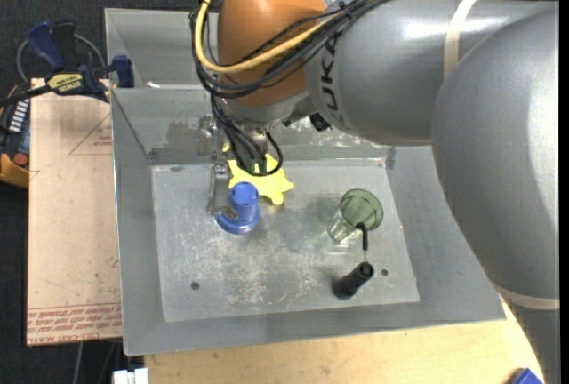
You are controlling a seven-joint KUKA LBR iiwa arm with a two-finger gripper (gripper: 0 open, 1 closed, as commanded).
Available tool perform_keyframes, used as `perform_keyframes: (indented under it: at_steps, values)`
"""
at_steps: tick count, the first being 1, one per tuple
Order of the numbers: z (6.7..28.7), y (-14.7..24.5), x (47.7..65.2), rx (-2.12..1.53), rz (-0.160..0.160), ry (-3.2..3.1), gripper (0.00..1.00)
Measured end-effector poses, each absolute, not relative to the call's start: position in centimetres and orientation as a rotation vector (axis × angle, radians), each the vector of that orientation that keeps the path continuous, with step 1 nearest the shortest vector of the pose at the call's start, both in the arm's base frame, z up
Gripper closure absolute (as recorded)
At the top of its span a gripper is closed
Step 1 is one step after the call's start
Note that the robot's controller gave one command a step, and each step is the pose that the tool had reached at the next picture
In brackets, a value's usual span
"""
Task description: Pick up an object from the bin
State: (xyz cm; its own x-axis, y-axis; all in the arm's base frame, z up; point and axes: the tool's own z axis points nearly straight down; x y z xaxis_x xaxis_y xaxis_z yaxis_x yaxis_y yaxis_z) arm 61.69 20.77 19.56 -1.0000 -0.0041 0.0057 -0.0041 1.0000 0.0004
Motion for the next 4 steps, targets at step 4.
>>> perform_keyframes:
  at_steps: [4]
  values:
    - [25.2, 18.7, 55.5, -0.074, -0.001, -3.13, 0.0]
